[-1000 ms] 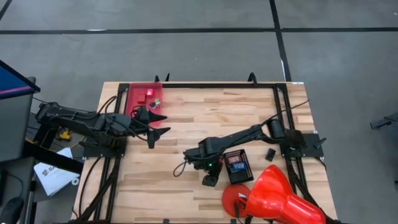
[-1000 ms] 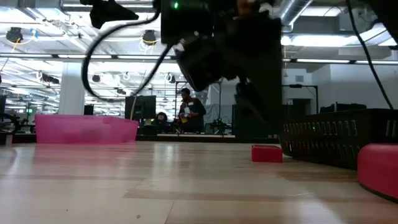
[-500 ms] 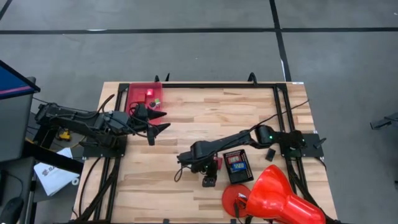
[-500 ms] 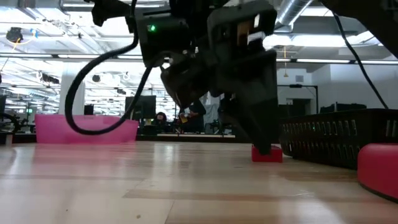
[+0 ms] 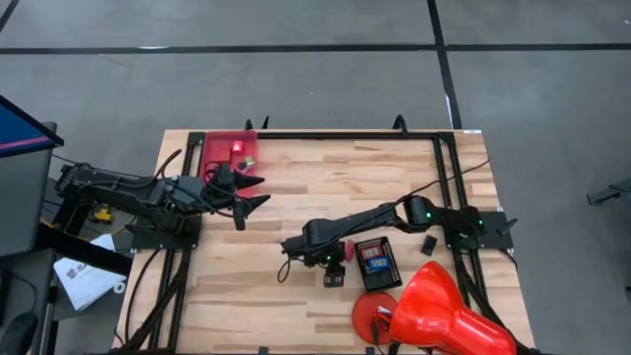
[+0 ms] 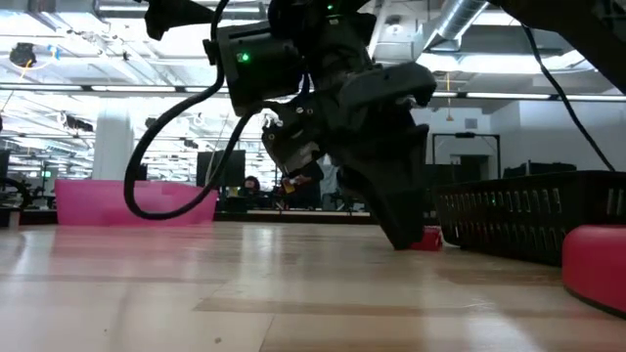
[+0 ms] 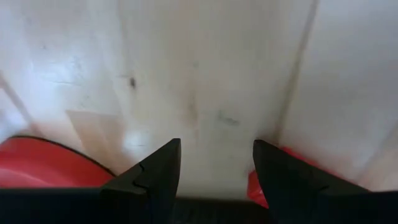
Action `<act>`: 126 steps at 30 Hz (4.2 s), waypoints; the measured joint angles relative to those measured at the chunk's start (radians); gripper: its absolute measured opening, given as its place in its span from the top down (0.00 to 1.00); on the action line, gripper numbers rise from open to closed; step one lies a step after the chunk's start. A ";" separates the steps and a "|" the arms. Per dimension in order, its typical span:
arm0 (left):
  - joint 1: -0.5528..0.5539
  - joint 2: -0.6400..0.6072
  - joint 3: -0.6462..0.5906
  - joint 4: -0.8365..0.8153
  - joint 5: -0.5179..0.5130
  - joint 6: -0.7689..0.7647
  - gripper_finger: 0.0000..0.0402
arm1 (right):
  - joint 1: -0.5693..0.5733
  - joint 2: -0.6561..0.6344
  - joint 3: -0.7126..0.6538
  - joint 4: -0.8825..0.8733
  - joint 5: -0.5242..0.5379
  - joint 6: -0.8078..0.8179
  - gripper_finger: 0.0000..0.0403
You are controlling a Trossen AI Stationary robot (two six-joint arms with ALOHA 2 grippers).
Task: Pick & Place Office items
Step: Put the red digital timer into the black bin
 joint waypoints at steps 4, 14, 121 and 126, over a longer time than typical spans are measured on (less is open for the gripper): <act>0.000 0.000 0.000 0.002 0.000 -0.004 0.36 | -0.042 -0.001 0.000 -0.006 0.030 -0.012 0.51; 0.000 0.000 0.000 0.040 0.000 -0.008 0.36 | -0.182 -0.001 0.000 -0.039 0.133 -0.004 0.51; -0.041 -0.021 0.000 0.083 0.091 -0.061 0.36 | -0.316 -0.656 -0.923 0.623 0.262 1.110 0.24; -0.041 -0.021 0.000 0.088 0.091 -0.061 0.36 | -0.330 -0.656 -0.923 0.622 0.278 1.085 0.24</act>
